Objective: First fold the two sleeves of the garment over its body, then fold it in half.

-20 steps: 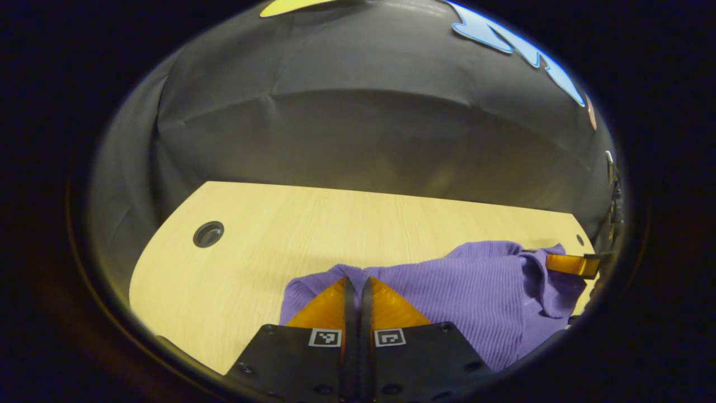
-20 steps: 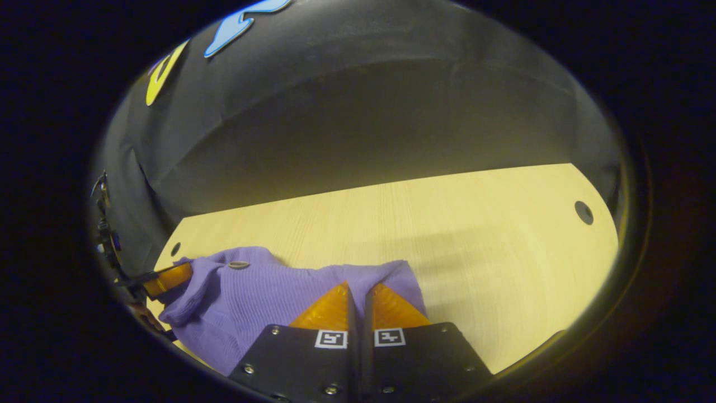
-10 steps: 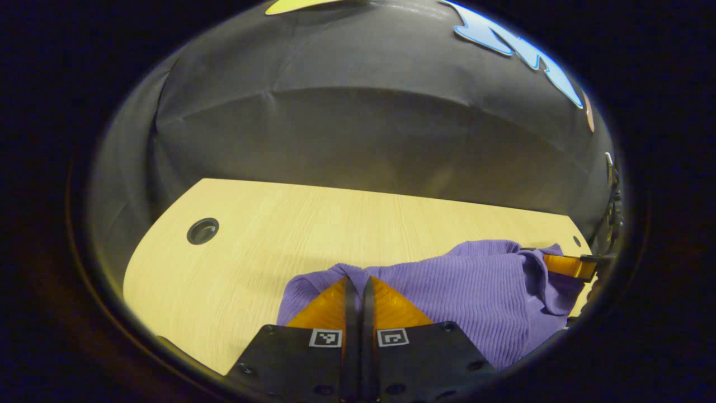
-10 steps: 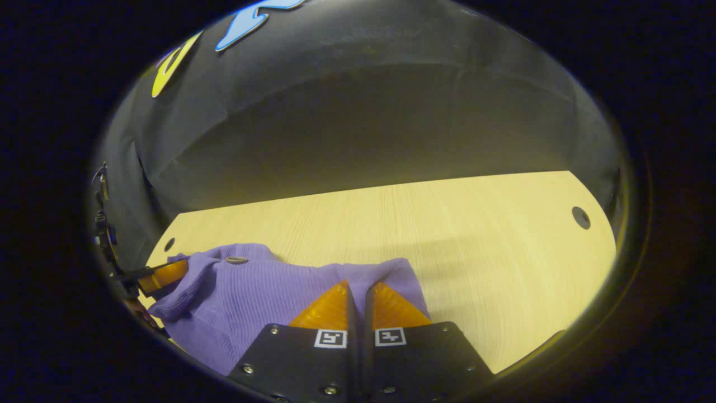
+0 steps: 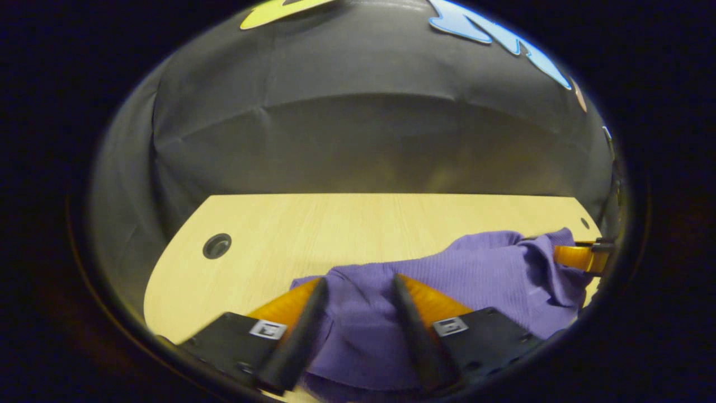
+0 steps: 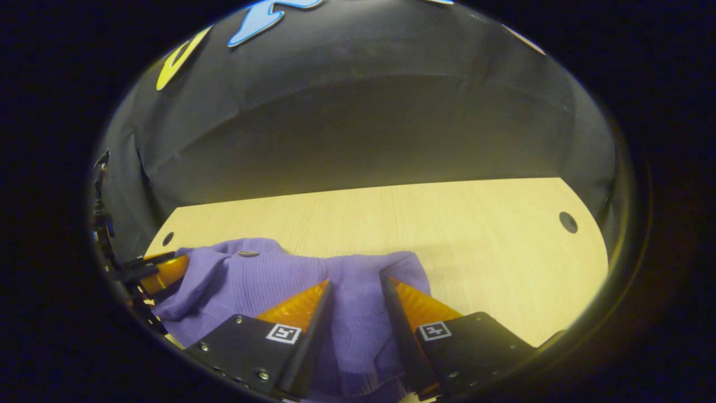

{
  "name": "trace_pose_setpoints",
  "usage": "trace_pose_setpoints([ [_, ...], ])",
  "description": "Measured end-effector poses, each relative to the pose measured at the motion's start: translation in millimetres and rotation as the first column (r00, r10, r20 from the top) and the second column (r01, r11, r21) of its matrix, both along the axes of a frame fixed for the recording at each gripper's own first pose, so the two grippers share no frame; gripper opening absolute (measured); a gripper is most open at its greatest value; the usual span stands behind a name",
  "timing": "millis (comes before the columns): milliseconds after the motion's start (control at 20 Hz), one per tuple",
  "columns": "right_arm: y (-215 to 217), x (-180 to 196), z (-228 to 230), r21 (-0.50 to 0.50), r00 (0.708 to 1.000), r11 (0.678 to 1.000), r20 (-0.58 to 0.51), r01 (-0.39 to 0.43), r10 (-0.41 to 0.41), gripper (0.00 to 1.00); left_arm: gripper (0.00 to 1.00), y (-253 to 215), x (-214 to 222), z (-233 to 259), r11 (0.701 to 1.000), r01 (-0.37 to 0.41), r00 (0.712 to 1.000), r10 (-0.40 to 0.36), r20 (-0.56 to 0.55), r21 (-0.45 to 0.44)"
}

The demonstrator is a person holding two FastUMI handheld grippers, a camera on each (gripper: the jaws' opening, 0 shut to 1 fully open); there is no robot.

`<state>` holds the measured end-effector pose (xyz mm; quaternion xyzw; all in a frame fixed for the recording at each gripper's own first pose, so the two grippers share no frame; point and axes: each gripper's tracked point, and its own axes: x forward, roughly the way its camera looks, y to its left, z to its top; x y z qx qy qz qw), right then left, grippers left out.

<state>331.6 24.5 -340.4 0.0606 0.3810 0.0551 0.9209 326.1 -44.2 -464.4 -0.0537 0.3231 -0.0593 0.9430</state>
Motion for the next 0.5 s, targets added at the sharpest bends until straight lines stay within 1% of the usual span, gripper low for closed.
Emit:
trace_pose_setpoints([
  [50,-1,-3,7,0.002,1.000,1.000,0.008,0.006,-0.006,0.63,1.00,-2,-3,13,1.000,0.007,1.000,-0.007,0.016,-0.009],
  [250,-4,-24,52,0.030,0.999,0.999,0.043,0.029,-0.030,0.64,1.00,-4,-18,72,1.000,0.015,0.996,-0.013,0.083,-0.025],
  [350,-3,-38,87,0.037,0.996,0.999,0.080,0.028,-0.031,0.64,1.00,-7,-31,109,0.999,0.020,0.992,-0.016,0.123,-0.033],
  [500,0,-63,153,0.033,0.985,0.999,0.169,0.009,-0.014,0.64,1.00,-6,-60,167,0.999,0.029,0.983,-0.021,0.181,-0.043],
])
